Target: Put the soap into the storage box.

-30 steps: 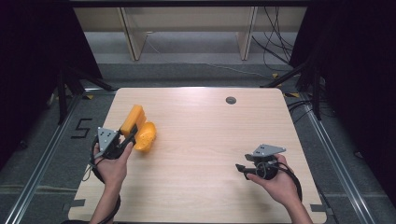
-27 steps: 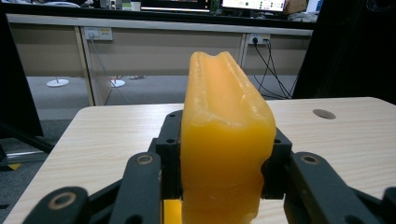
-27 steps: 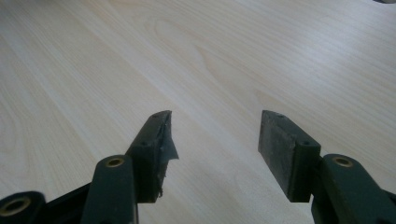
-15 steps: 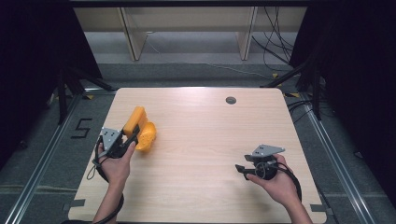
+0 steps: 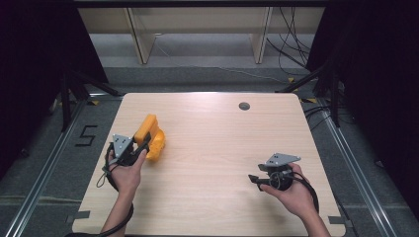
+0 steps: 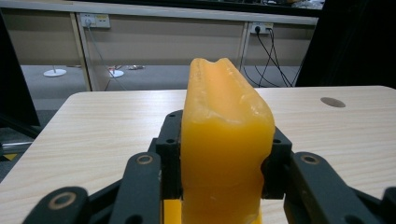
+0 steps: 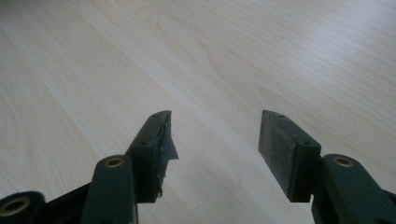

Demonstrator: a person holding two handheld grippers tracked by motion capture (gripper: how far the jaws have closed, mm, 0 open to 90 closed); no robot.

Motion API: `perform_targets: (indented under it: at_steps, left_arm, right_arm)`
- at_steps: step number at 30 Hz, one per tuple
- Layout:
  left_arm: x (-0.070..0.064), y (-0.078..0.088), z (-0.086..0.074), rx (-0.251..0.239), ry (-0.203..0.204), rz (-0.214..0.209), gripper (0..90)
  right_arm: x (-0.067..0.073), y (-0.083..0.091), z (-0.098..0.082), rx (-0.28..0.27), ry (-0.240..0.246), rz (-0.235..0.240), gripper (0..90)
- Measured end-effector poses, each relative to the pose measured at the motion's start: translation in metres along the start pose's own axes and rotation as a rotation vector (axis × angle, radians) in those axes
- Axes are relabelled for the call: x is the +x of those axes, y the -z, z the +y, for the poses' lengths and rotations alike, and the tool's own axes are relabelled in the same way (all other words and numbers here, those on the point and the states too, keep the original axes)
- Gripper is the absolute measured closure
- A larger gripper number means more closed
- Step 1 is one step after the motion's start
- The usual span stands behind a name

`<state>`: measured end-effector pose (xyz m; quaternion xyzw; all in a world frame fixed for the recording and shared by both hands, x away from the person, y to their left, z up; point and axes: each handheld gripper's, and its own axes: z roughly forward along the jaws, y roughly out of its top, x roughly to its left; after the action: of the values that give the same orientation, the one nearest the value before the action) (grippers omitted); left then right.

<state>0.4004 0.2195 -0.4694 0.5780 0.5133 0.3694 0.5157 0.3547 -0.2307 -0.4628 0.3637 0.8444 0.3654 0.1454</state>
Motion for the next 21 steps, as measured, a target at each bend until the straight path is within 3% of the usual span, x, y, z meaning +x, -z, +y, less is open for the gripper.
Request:
perform_targets:
  at_steps: [21]
  left_arm:
    - [0.000,-0.010,-0.017,0.023,0.023,0.018,60.4]
  right_arm:
    - [0.000,-0.002,0.000,0.007,0.022,0.005,44.3]
